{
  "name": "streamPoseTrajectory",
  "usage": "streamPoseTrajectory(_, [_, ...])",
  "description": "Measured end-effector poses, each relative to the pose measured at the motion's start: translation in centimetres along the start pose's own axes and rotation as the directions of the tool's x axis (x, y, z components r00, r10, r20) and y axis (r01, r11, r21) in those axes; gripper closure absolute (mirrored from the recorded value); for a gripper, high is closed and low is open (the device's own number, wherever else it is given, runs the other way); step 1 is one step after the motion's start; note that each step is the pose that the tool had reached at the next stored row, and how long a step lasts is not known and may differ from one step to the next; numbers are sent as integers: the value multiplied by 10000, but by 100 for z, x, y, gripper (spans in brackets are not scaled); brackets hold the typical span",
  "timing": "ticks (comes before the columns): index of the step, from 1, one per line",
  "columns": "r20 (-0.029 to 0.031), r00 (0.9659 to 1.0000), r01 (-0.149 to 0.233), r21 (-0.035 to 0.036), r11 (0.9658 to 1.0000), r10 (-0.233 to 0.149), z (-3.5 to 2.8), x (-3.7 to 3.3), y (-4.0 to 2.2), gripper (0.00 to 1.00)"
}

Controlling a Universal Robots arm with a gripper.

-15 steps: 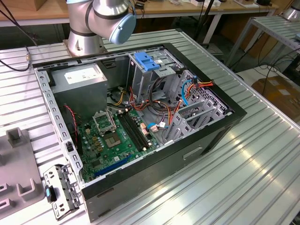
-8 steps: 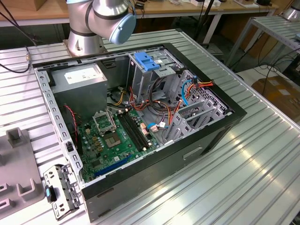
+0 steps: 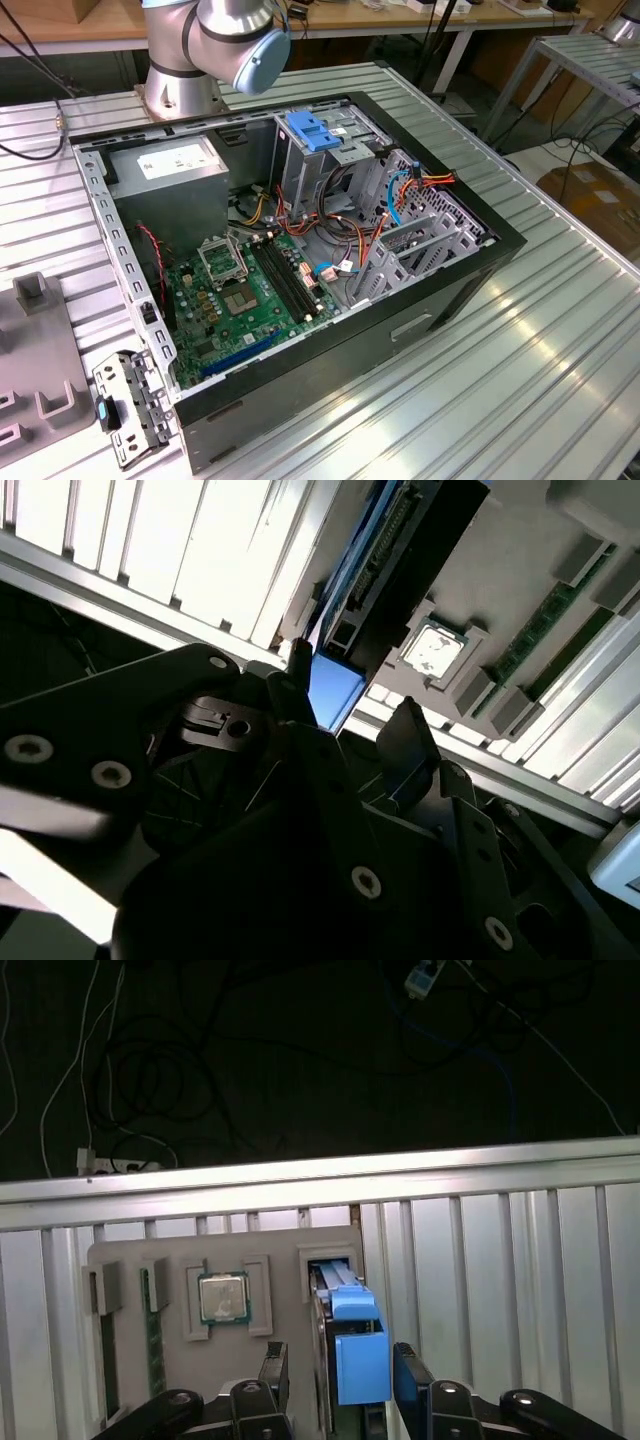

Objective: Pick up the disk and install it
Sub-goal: 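Pick up the disk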

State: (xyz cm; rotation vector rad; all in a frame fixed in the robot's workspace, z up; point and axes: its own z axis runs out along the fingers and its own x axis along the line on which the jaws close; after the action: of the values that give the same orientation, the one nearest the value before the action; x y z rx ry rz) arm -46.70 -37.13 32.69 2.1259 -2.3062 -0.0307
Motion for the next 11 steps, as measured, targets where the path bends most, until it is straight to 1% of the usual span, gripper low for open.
streamPoseTrajectory(3, [23,10000,9,-2,10000,-9,55,1,0,46])
streamPoseTrajectory(6, [45,10000,12,-3,10000,-12,96,0,-1,46])
streamPoseTrajectory(9, [65,10000,13,-5,10000,-13,132,-1,0,46])
streamPoseTrajectory(11, [64,10000,13,-8,10000,-13,136,-1,-1,46])
